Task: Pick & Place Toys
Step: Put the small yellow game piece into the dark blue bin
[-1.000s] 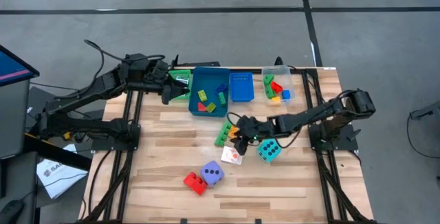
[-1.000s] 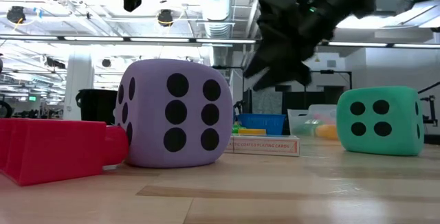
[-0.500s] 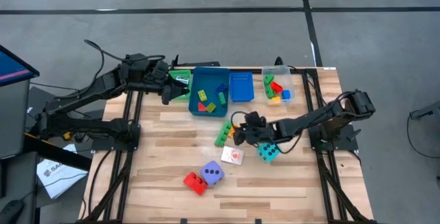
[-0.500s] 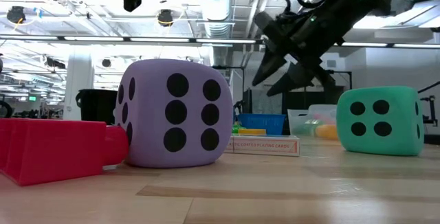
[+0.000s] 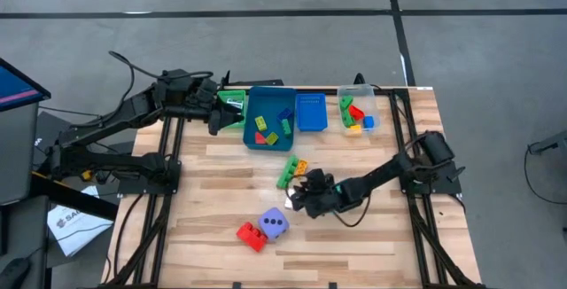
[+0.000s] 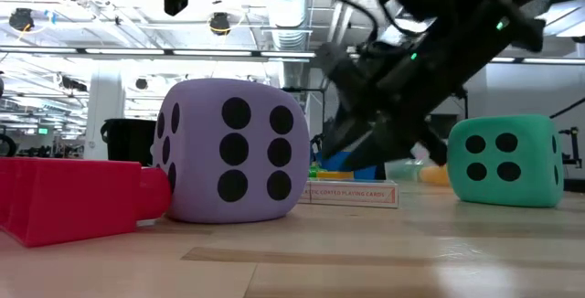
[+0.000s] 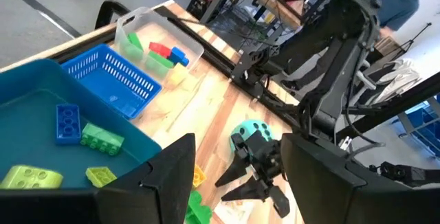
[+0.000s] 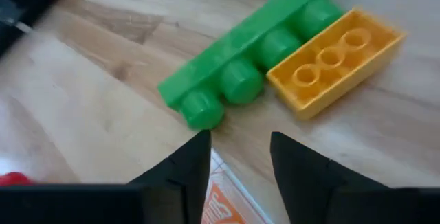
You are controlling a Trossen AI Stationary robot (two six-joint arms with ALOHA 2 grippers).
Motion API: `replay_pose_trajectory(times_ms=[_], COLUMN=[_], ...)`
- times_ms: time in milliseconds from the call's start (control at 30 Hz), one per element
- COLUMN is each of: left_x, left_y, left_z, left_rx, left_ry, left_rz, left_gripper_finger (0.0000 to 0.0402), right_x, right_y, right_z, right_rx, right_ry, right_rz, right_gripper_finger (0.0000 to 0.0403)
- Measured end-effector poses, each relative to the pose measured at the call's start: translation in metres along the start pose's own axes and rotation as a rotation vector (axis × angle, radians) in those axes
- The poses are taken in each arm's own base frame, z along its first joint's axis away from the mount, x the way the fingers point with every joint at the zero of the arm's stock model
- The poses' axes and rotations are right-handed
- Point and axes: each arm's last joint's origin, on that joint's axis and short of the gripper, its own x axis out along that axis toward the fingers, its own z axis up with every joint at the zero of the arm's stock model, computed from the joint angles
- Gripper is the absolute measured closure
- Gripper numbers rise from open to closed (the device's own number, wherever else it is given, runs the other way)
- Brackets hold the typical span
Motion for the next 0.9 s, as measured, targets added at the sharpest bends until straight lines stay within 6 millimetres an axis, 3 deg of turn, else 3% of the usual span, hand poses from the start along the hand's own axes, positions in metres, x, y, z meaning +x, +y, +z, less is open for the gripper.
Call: replay_pose_trajectory(times_ms=[233, 633, 900], left_x=[0.000, 0.000, -0.001], left_y=[0.002, 0.003, 0.005], left_z=[-0.003, -0.006, -0.009], left_rx=[-0.011, -0.019, -0.032], left_ry=[0.034, 0.056, 0.093], left_rz=[0.017, 0.028, 0.047], left_gripper_finger=[0.0193, 0.0193, 0.0193], right_x=[0.024, 0.037, 0.046], right_y=[0.012, 0.018, 0.011], right_z=[-0.012, -0.020, -0.009], right_rx=[-0.011, 0.072, 0.088], right_ry=[-0.006, -0.040, -0.076], right_rz=[-0.023, -0.037, -0.083], right_gripper_finger=[0.0262, 0.0154, 0.0143])
